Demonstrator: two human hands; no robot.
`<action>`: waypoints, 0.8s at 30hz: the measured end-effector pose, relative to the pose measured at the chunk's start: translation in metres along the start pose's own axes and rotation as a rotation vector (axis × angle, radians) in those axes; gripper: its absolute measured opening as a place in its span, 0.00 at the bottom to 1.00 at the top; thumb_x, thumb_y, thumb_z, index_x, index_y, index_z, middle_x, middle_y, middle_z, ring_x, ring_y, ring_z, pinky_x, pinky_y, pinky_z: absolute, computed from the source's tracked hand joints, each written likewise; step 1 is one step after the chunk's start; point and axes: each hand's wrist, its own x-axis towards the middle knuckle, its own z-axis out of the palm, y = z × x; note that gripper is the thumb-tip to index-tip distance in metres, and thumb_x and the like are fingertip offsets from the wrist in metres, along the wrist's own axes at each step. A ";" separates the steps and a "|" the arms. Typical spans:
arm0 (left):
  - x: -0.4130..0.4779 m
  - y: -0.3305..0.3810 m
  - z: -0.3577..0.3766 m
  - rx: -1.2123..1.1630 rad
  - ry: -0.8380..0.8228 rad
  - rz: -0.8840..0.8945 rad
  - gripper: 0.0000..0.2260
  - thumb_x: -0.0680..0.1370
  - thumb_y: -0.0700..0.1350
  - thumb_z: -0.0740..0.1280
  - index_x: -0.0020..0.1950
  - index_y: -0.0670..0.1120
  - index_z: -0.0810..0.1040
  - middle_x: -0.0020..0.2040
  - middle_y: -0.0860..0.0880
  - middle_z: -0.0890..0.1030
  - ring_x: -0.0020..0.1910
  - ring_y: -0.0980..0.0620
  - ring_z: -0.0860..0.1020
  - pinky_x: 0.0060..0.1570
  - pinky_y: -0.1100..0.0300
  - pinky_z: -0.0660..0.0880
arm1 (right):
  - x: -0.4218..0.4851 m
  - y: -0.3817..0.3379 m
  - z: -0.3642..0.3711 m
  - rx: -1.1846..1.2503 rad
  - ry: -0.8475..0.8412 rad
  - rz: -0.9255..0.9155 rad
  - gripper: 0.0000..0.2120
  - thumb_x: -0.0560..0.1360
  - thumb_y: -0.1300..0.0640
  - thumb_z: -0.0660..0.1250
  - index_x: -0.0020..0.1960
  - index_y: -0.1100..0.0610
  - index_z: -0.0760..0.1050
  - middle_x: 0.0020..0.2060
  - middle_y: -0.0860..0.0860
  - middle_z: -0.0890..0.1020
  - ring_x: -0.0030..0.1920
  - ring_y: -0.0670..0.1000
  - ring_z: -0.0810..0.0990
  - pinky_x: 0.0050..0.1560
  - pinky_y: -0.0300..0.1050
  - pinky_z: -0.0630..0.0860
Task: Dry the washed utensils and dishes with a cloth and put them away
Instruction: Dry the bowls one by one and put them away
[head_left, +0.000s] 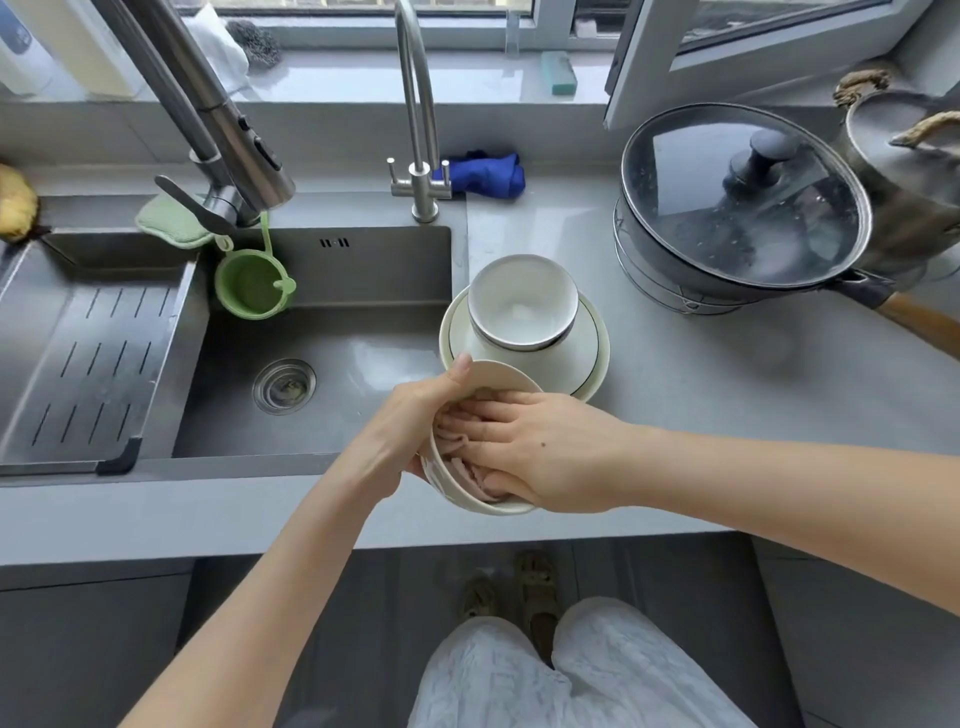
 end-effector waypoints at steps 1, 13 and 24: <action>0.001 0.000 0.001 -0.002 0.038 0.006 0.23 0.74 0.65 0.59 0.53 0.48 0.82 0.42 0.47 0.85 0.37 0.48 0.84 0.34 0.57 0.79 | 0.002 -0.003 0.001 -0.012 0.038 0.061 0.28 0.78 0.46 0.45 0.71 0.56 0.69 0.71 0.53 0.70 0.72 0.55 0.67 0.72 0.52 0.63; 0.015 -0.002 0.007 -0.142 0.204 0.052 0.22 0.68 0.66 0.65 0.32 0.46 0.74 0.29 0.49 0.75 0.34 0.47 0.74 0.39 0.57 0.69 | 0.005 -0.026 -0.023 1.400 0.105 0.419 0.11 0.80 0.57 0.58 0.38 0.52 0.69 0.29 0.49 0.70 0.26 0.46 0.66 0.20 0.40 0.59; 0.002 0.000 0.001 -0.206 -0.178 -0.088 0.19 0.77 0.61 0.56 0.53 0.52 0.81 0.47 0.46 0.85 0.42 0.46 0.83 0.32 0.55 0.78 | -0.024 0.006 -0.031 0.153 0.059 -0.159 0.12 0.70 0.62 0.59 0.46 0.59 0.80 0.38 0.61 0.78 0.52 0.58 0.78 0.58 0.52 0.73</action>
